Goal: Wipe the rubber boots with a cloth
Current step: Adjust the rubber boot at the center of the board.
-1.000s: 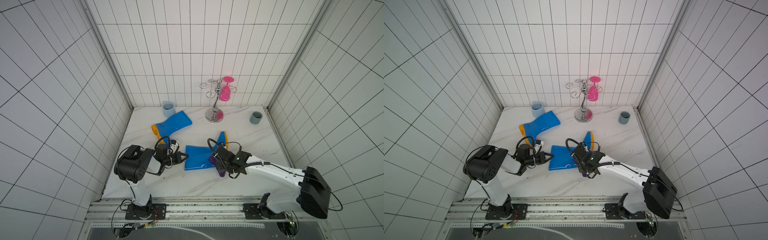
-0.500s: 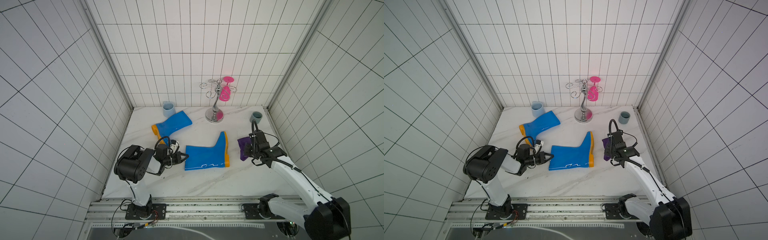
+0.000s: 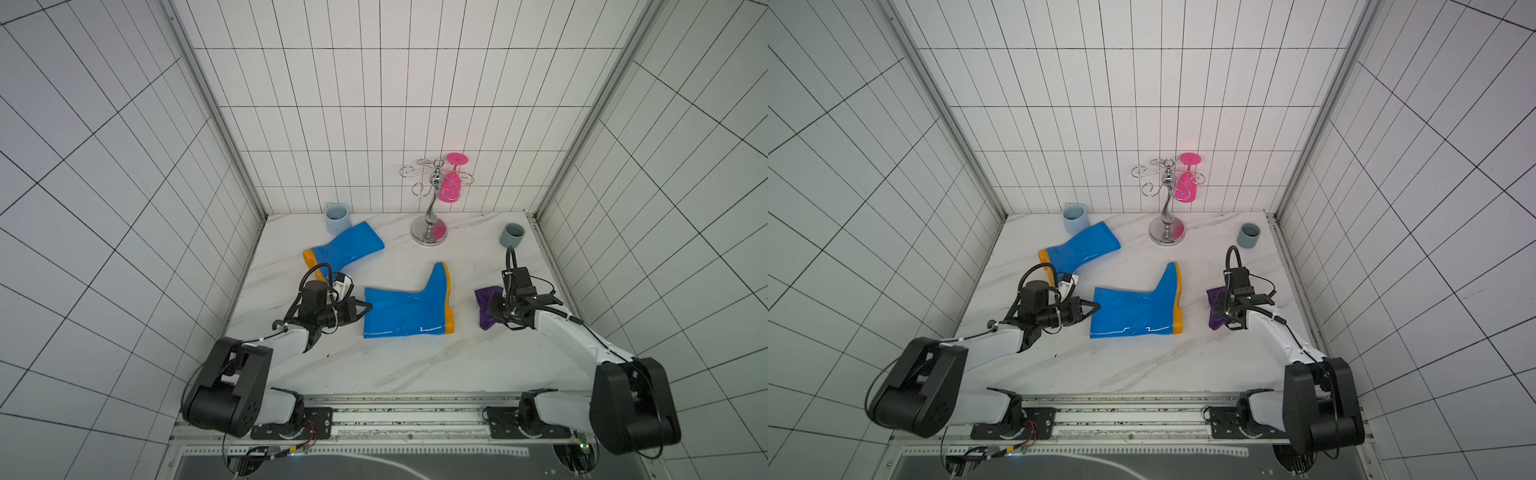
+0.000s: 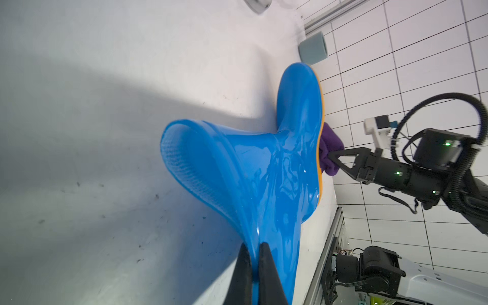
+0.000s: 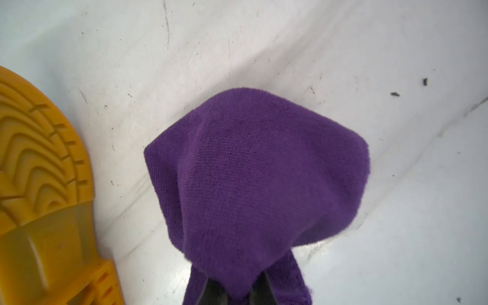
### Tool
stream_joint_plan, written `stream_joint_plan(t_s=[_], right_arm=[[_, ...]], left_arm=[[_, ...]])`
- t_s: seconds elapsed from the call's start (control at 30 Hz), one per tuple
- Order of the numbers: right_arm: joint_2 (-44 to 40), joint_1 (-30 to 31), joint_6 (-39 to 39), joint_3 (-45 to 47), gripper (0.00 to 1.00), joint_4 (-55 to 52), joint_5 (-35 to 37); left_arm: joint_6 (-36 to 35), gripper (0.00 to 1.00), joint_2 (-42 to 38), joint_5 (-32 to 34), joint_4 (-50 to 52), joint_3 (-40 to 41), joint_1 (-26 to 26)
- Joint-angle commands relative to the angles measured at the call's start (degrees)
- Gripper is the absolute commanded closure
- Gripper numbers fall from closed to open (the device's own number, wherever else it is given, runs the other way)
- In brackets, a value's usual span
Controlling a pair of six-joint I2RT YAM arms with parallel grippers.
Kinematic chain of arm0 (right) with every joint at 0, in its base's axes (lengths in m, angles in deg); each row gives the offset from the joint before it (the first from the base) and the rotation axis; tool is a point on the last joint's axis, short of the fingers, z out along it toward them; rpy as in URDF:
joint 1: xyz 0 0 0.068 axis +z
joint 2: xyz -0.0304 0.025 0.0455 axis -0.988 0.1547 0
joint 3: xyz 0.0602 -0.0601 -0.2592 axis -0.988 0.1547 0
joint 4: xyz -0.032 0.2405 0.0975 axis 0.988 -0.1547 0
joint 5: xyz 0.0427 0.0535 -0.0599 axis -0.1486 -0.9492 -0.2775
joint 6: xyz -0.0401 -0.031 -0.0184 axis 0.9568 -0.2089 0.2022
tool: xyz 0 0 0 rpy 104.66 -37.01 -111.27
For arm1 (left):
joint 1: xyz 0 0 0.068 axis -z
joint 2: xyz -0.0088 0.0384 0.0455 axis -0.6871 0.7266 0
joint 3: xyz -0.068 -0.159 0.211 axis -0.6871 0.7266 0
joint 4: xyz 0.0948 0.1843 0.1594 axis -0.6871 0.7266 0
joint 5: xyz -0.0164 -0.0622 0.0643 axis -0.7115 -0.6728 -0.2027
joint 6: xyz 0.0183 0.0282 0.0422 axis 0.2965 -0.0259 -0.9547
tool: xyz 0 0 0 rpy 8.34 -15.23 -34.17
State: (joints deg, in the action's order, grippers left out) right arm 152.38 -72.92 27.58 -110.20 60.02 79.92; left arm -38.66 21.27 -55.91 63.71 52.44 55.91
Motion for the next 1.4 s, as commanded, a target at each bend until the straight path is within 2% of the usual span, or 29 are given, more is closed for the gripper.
stream_joint_plan(t_s=[0.0,0.17,0.5,0.63,0.77,0.87,1.0,1.2,1.37], right_arm=[[-0.08,-0.67,1.06,2.70,1.00,2.63,-2.11],[-1.25,-0.69,1.92,1.80,1.00,2.35,-2.70],[-6.74,-1.81,3.78,-0.23,1.00,-0.89,-3.00],[-8.73,-2.36,3.97,-0.16,1.00,-1.61,-4.15],[-11.11,-2.59,3.79,0.28,1.00,-1.86,-5.06],[-12.76,-2.99,3.72,0.15,1.00,-2.19,-5.55],[-14.72,-3.42,3.66,-0.91,1.00,-3.29,-6.23],[-18.88,-4.43,3.70,-3.80,1.00,-6.58,-6.02],[-21.97,-6.02,3.85,-7.08,1.00,-9.54,-5.51]], left_arm=[[-3.66,1.00,-7.36,3.80,15.50,-5.53,-1.77],[-5.75,1.00,-12.96,4.98,26.58,-13.74,-2.59],[-13.17,1.00,-17.07,10.12,45.02,-32.07,-2.89],[-17.42,1.00,-14.95,9.83,53.61,-40.85,-2.86],[-21.37,1.00,-10.98,10.45,60.81,-46.00,-1.75],[-21.49,1.00,-8.79,15.81,60.60,-44.33,3.65],[-19.26,1.00,-3.06,21.13,56.77,-40.22,13.61],[-13.65,1.00,6.49,21.85,47.97,-39.59,24.57],[-10.22,1.00,15.96,21.96,41.97,-44.33,31.23]])
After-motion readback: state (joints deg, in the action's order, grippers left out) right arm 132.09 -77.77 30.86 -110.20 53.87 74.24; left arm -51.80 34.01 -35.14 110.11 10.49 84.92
